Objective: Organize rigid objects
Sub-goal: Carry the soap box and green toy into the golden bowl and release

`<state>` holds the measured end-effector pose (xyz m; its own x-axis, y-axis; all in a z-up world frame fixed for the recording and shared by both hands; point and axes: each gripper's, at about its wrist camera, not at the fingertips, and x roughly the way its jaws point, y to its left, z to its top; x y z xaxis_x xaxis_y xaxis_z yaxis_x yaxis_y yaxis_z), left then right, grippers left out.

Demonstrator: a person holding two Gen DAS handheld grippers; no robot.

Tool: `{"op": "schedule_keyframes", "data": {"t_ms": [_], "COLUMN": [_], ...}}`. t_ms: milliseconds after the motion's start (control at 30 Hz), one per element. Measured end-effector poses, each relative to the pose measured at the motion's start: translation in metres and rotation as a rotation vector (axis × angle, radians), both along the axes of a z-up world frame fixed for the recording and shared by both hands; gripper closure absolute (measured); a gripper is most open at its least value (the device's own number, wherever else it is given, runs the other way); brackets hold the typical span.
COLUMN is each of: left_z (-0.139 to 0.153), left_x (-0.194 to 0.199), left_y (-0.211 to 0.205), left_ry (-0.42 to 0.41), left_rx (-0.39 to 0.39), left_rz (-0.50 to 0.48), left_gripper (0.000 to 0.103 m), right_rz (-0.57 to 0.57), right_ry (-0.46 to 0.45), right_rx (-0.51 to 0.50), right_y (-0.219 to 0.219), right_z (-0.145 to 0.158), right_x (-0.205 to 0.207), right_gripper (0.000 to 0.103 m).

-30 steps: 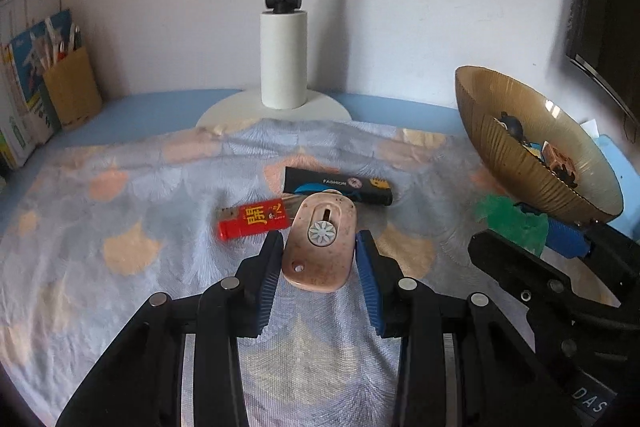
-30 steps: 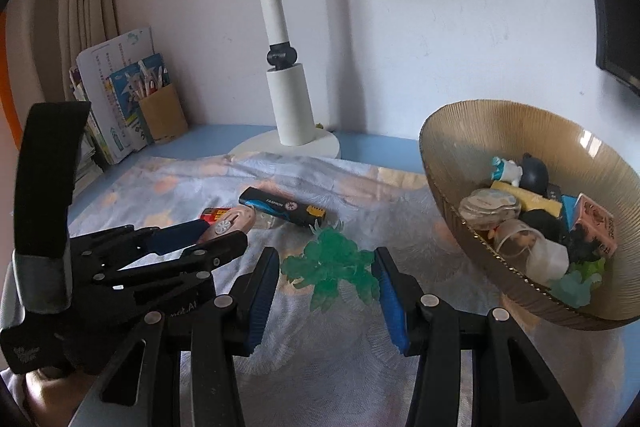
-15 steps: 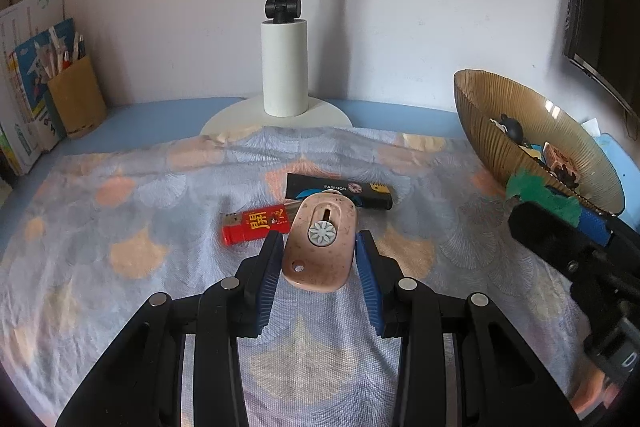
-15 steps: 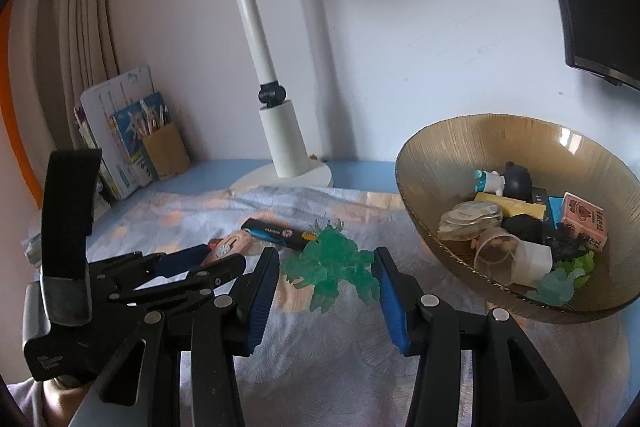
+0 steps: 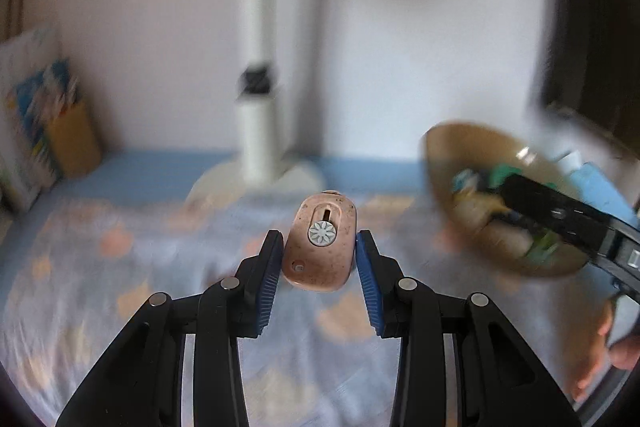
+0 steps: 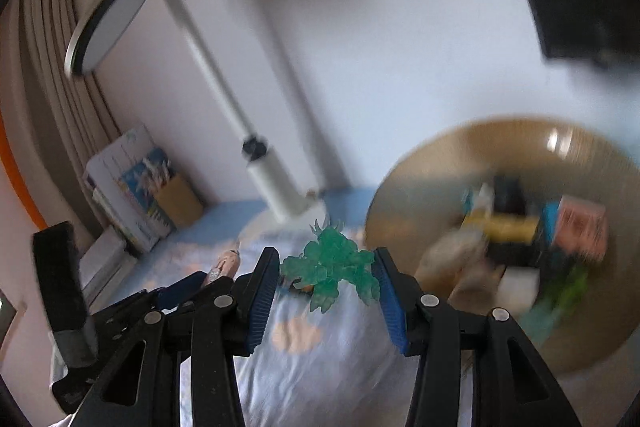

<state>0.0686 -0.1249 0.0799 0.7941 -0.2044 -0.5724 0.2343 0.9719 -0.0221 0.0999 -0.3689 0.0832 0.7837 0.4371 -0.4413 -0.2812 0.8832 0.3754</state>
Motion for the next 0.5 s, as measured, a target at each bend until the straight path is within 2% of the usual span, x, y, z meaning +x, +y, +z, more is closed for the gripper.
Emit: {"op": "schedule_keyframes", "data": {"t_ms": [67, 133, 233, 400, 467, 500], "left_z": [0.016, 0.026, 0.03, 0.026, 0.019, 0.015], "left_x": [0.005, 0.01, 0.019, 0.038, 0.046, 0.049], "left_y": [-0.026, -0.049, -0.073, -0.116, -0.132, -0.138], "left_ry": [-0.033, -0.044, -0.031, -0.004, 0.024, 0.038], "left_rx": [0.01, -0.014, -0.052, -0.06, -0.035, -0.027], "left_rz": [-0.063, -0.124, -0.175, -0.294, -0.318, -0.325], "left_gripper": [0.069, 0.069, 0.069, 0.068, 0.055, 0.034], "right_rz": [-0.008, -0.028, -0.06, -0.113, -0.128, -0.127], "right_ry": [-0.006, 0.002, 0.017, 0.039, 0.046, 0.053], "right_rx": [0.006, 0.005, -0.006, -0.053, -0.077, -0.089], "right_y": [-0.014, -0.029, -0.056, -0.089, -0.098, -0.102], "right_z": [0.016, 0.028, 0.039, 0.041, 0.037, 0.035], "right_x": [0.01, 0.022, 0.04, 0.06, 0.065, 0.068], "right_gripper": [0.056, 0.056, 0.056, 0.056, 0.053, 0.034]}}
